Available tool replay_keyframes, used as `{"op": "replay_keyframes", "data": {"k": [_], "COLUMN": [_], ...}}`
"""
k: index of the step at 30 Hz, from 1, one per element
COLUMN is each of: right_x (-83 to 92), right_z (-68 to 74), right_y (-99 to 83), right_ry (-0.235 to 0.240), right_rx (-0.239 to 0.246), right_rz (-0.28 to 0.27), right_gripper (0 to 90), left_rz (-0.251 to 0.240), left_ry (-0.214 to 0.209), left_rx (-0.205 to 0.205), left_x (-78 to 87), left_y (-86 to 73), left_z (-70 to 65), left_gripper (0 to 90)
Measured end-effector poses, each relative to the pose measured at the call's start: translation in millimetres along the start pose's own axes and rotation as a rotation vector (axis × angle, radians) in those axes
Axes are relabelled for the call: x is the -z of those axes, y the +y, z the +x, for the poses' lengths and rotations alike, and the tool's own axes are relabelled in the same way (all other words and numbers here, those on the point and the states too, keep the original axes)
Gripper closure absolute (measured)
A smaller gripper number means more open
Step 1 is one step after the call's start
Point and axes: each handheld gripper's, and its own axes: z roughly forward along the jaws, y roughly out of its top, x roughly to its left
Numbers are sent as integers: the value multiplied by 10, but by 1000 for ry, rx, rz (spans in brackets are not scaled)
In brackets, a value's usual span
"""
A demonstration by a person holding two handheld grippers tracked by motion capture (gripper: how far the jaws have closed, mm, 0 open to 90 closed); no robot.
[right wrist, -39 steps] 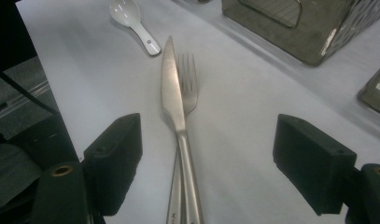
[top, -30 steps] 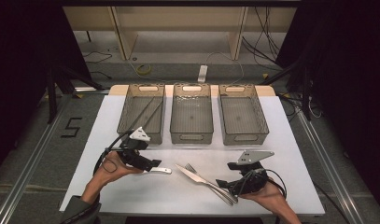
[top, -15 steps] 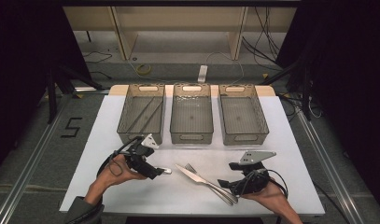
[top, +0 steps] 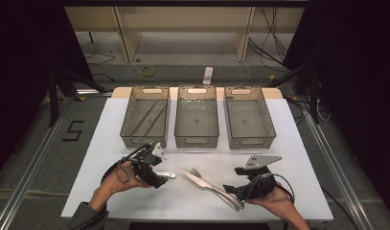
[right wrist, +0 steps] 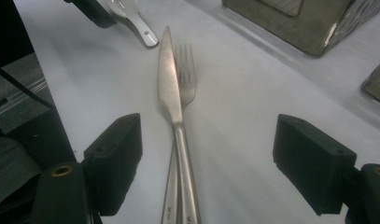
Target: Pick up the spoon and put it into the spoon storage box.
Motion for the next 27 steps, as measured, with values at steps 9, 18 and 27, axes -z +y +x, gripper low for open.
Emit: {"op": "replay_keyframes", "data": {"k": [9, 18, 27], "right_x": [-11, -19, -29], "right_z": [-26, 2, 22], "right_y": [-6, 3, 7], "right_ry": [0, 2, 4], "right_rx": [-1, 10, 17], "right_rz": [5, 11, 16], "right_gripper": [249, 250, 256], "left_rz": [42, 92, 105], "left_ry": [-5, -17, -27], "left_rx": [-39, -96, -64], "left_x": [-45, -127, -165], "left_y": [36, 16, -28], "left_z": [38, 14, 124], "left_gripper": [297, 361, 411]}}
